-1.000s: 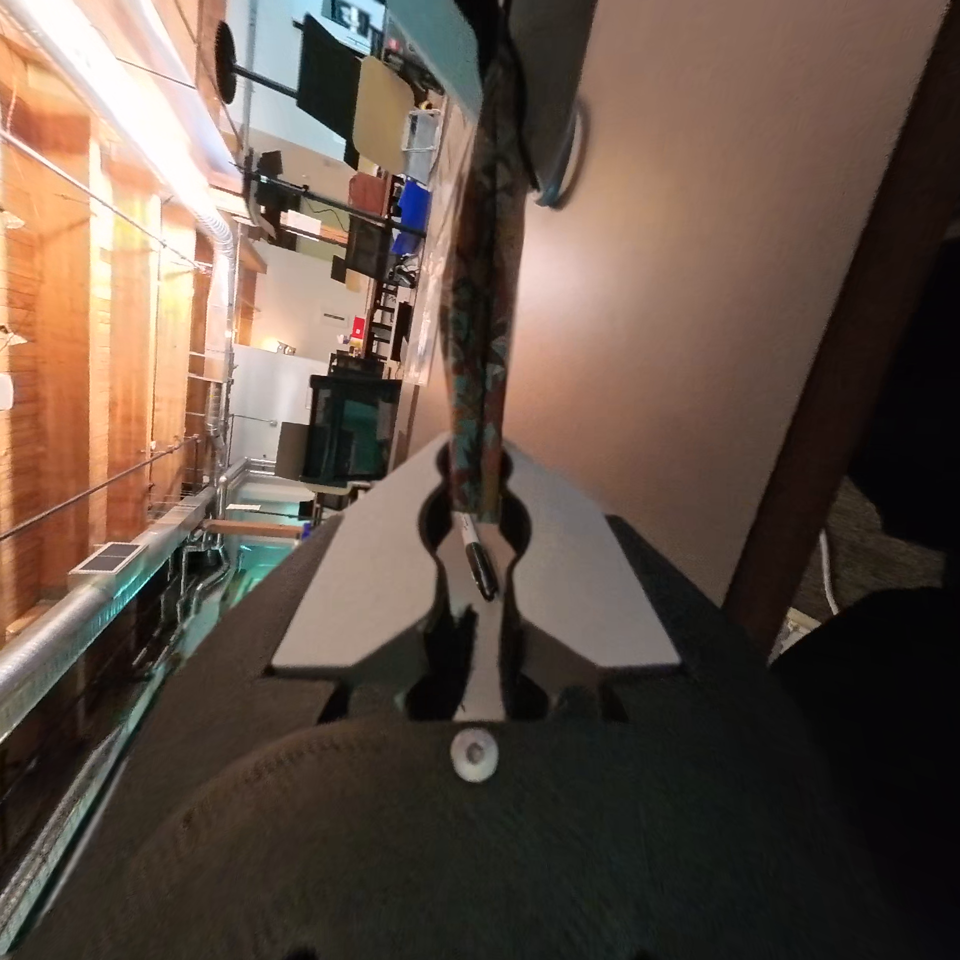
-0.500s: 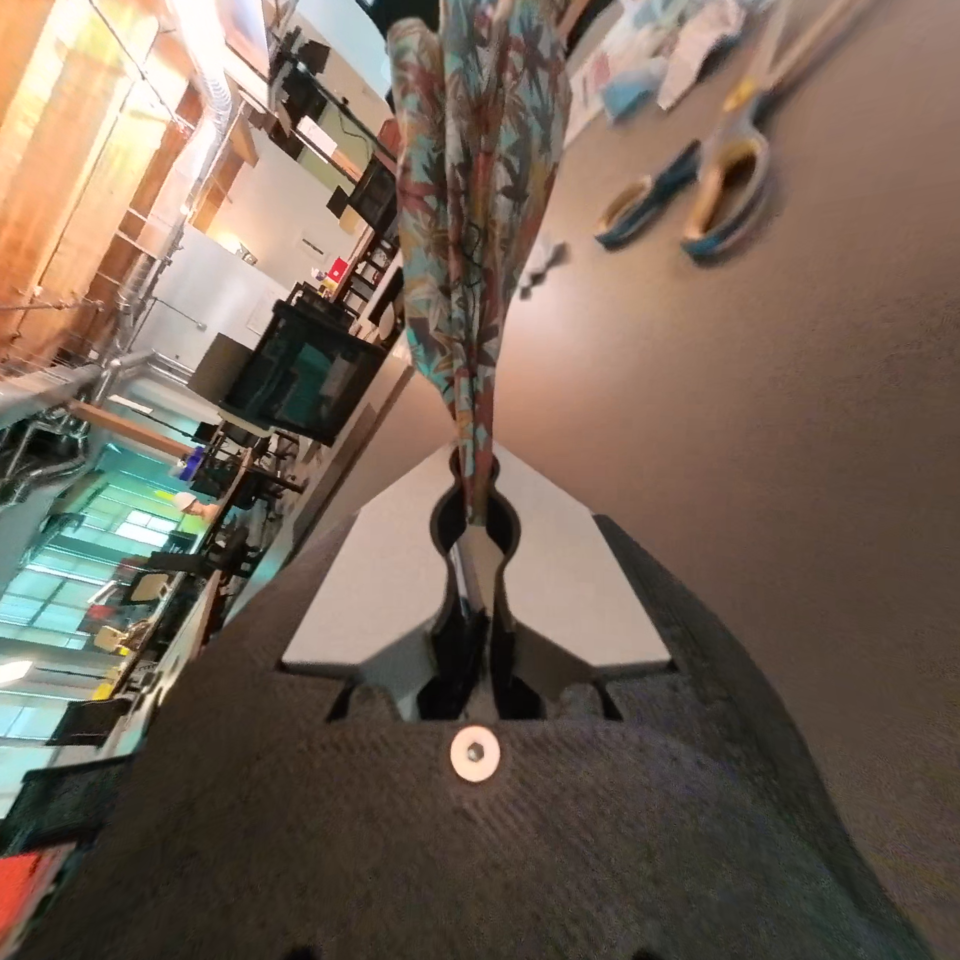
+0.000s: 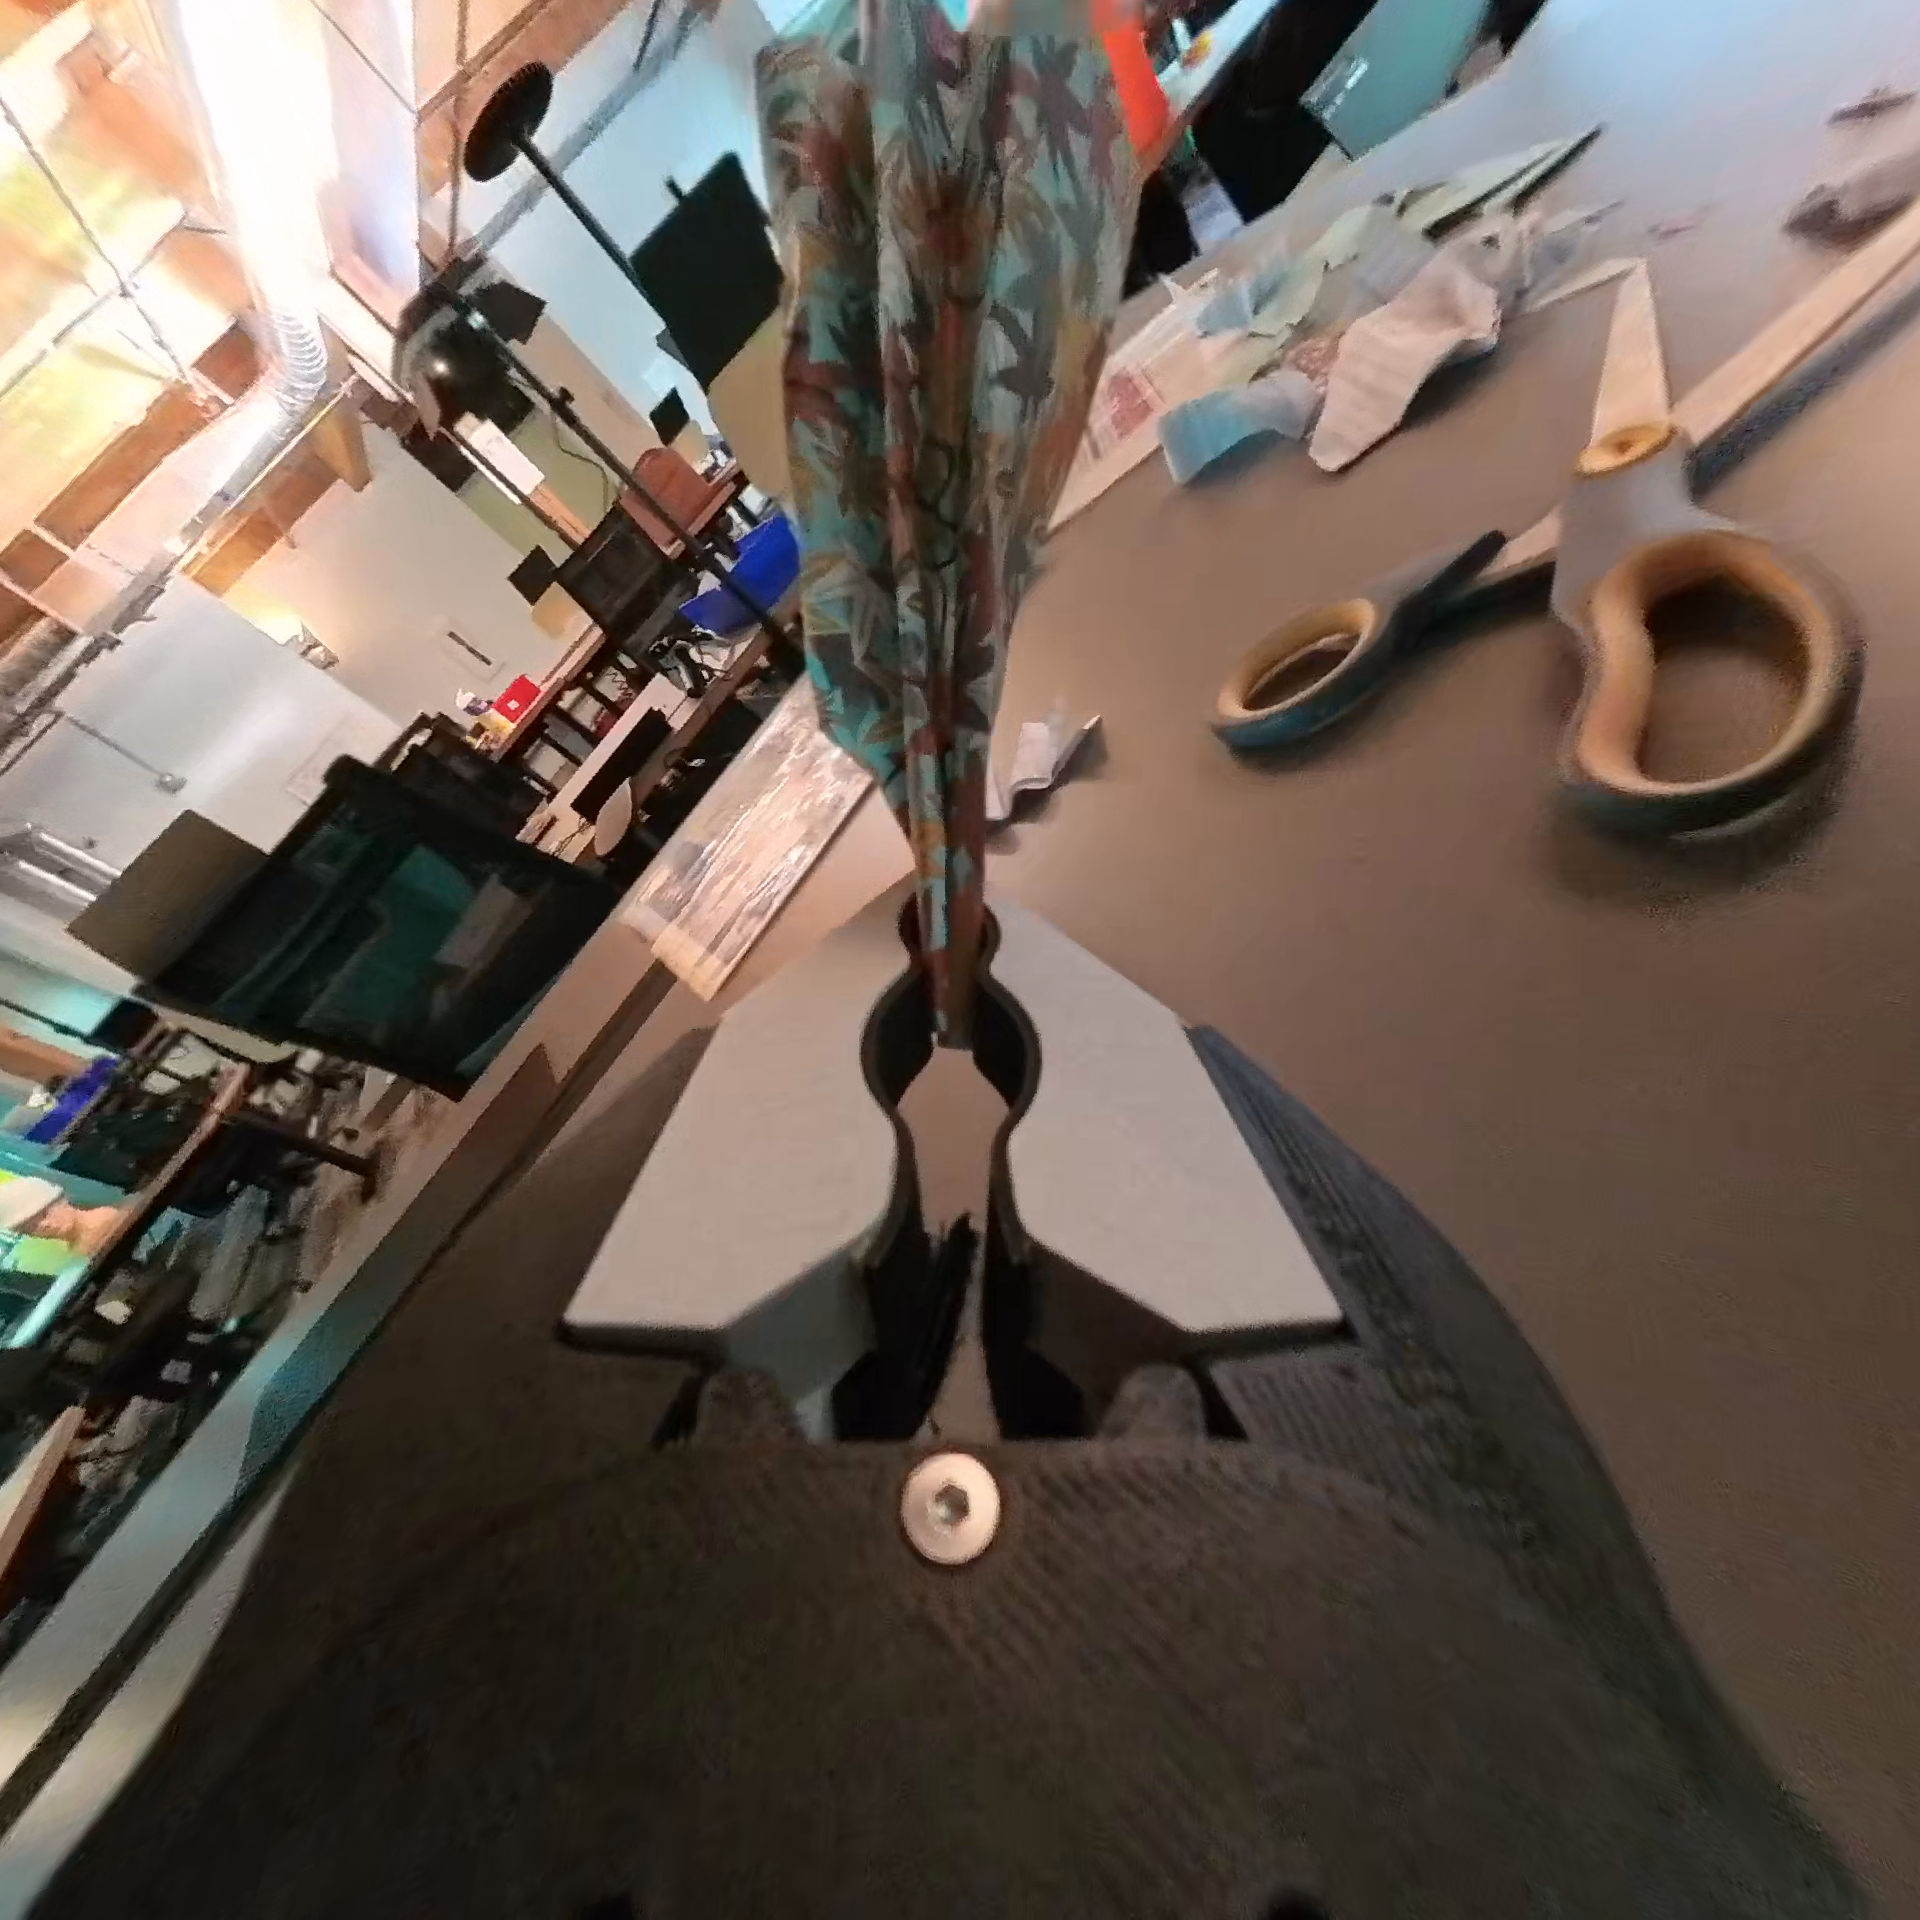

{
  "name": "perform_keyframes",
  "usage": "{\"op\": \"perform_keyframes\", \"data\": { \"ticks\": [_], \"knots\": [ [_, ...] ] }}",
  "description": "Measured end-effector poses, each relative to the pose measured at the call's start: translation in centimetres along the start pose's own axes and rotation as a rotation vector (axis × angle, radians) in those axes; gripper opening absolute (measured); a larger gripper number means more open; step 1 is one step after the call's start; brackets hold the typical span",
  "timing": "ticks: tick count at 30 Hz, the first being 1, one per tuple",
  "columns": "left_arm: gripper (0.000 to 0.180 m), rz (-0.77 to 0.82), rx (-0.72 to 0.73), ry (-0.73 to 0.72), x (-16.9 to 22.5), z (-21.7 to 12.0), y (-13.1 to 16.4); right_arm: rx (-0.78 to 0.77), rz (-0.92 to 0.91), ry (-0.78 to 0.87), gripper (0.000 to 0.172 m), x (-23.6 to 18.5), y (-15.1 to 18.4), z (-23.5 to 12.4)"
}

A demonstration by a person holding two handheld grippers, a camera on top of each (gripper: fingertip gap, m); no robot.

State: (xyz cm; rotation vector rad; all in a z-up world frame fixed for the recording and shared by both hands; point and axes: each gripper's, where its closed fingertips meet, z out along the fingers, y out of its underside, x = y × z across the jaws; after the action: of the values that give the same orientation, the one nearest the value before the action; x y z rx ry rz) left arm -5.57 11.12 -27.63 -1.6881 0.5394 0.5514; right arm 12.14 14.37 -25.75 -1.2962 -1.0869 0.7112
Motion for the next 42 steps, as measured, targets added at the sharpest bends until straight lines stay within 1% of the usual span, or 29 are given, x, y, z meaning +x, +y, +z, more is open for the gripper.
{"op": "perform_keyframes", "data": {
  "ticks": [3,4,6,8,9,11,12,14,17,19,22,27,30,33,34,35,38,40,42],
  "knots": [
    [0.000,0.056,-0.017,0.067,1.6,1.1,0.9,-0.088,-0.168,-0.008,0.026,-1.9,1.0,1.1],
    [0.000,0.048,-0.018,0.097,2.1,1.2,0.9,-0.118,-0.216,-0.029,0.020,-2.9,1.4,1.4],
    [0.000,-0.006,0.020,0.128,2.4,0.9,0.2,-0.193,-0.285,-0.079,0.013,-4.8,2.4,2.2],
    [0.000,-0.078,0.043,0.167,2.4,0.6,-0.1,-0.278,-0.288,-0.111,0.009,-6.3,3.4,3.0],
    [0.000,-0.108,0.056,0.169,2.1,0.4,-0.2,-0.315,-0.254,-0.129,0.004,-7.0,3.6,3.5],
    [0.000,-0.164,0.079,0.202,1.9,-0.3,-0.3,-0.366,-0.157,-0.157,0.003,-8.1,3.9,4.2],
    [0.000,-0.189,0.092,0.219,1.9,-0.8,-0.4,-0.393,-0.099,-0.168,0.005,-8.4,4.0,4.6],
    [0.000,-0.212,0.113,0.231,1.7,-1.5,-0.5,-0.468,0.018,-0.196,0.014,-8.9,4.9,5.1],
    [0.000,-0.233,0.096,0.236,1.5,-1.3,-0.1,-0.597,0.134,-0.224,0.022,-9.1,6.6,5.1],
    [0.000,-0.242,0.105,0.235,1.4,-1.5,-0.2,-0.624,0.203,-0.231,0.024,-9.0,6.7,4.5],
    [0.000,-0.252,0.107,0.232,1.3,-1.6,-0.2,-0.685,0.266,-0.226,0.025,-8.1,7.0,2.6],
    [0.000,-0.261,0.107,0.238,1.4,-1.5,-0.3,-0.785,0.311,-0.132,0.030,-4.7,8.1,-0.8],
    [0.000,-0.262,0.105,0.244,1.6,-1.6,-0.4,-0.825,0.338,-0.087,0.041,-3.0,8.2,-1.7],
    [0.000,-0.265,0.097,0.251,1.8,-1.6,-0.4,-0.694,0.401,-0.068,0.044,-2.7,5.7,-0.5],
    [0.000,-0.263,0.094,0.251,1.8,-1.6,-0.4,-0.673,0.405,-0.052,0.046,-2.6,5.3,0.0],
    [0.000,-0.262,0.093,0.253,1.9,-1.7,-0.4,-0.682,0.389,-0.027,0.054,-2.3,5.3,0.3],
    [0.000,-0.258,0.091,0.257,2.0,-1.7,-0.4,-0.774,0.338,0.022,0.072,-1.8,6.8,0.8],
    [0.000,-0.257,0.089,0.260,2.0,-1.7,-0.4,-0.807,0.341,0.014,0.083,-1.5,7.5,1.2],
    [0.000,-0.257,0.088,0.261,2.0,-1.7,-0.4,-0.804,0.340,-0.016,0.089,-1.0,7.6,1.5]
  ]
}}
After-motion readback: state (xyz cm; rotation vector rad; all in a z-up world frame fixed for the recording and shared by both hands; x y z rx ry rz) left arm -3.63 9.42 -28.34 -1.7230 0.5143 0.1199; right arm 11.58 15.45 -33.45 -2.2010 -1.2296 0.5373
